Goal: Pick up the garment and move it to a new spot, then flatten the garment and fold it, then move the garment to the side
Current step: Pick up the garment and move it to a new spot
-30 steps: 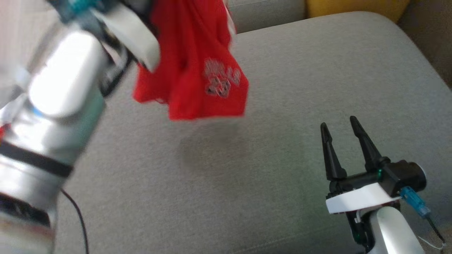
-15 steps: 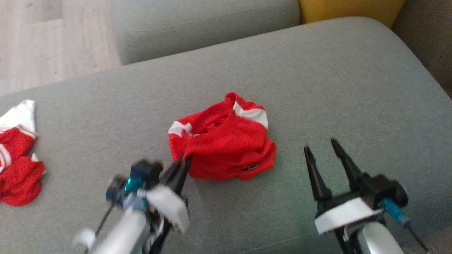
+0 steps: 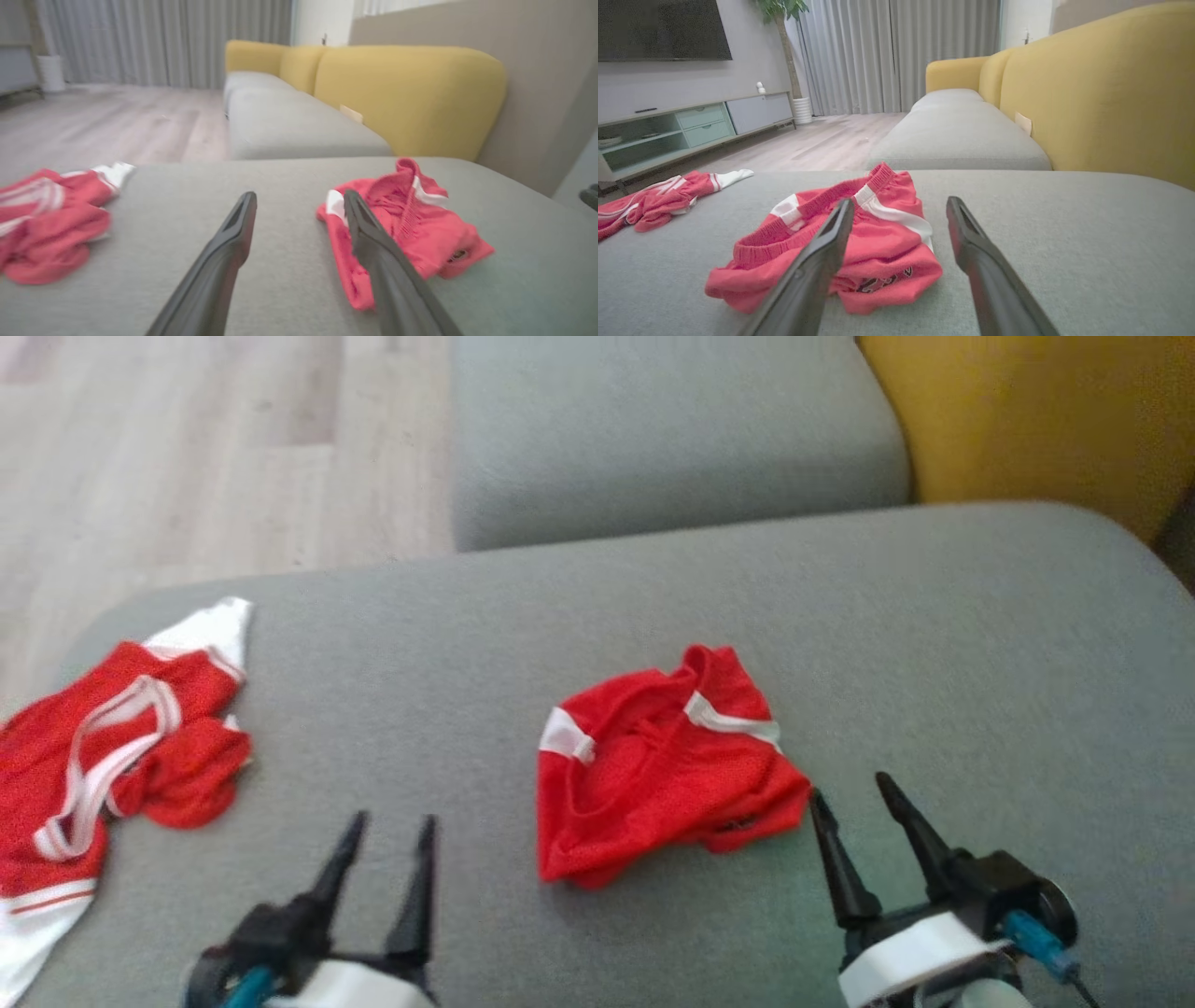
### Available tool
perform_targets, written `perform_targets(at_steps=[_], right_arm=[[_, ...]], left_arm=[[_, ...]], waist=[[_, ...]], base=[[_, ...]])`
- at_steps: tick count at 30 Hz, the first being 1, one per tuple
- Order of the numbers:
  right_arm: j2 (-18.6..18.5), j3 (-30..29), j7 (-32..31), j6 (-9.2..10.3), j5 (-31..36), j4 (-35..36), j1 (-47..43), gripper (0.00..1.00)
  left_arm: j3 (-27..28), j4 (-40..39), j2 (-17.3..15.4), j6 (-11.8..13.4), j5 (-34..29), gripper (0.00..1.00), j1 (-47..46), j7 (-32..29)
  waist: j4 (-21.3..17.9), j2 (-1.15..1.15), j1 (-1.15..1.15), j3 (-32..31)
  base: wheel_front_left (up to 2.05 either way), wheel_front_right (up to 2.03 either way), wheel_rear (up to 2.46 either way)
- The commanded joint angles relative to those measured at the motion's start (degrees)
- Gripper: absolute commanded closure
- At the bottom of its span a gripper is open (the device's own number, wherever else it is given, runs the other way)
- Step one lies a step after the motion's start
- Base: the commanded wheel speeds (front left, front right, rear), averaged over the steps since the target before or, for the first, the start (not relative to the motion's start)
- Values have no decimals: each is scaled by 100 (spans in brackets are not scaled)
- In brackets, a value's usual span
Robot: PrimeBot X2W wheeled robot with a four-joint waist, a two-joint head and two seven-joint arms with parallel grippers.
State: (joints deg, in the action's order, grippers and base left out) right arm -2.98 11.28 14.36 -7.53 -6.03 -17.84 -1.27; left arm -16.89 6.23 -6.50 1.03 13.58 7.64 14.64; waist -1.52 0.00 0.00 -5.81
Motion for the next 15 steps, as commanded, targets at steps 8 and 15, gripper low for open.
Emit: perform_targets(at_steps=[8, 15], right_arm=[[10, -133, 63, 4, -120, 312, -162, 0], [10, -204, 63, 4, -154, 446, -436, 0]], left_arm=[[1310, -1009, 146, 176, -477, 0, 623, 36], [1395, -1162, 219, 41, -1009, 0, 1078, 36]], waist=[[416, 0, 0, -492], [440, 0, 0, -517]], base=[[0, 0, 0], [0, 0, 0]])
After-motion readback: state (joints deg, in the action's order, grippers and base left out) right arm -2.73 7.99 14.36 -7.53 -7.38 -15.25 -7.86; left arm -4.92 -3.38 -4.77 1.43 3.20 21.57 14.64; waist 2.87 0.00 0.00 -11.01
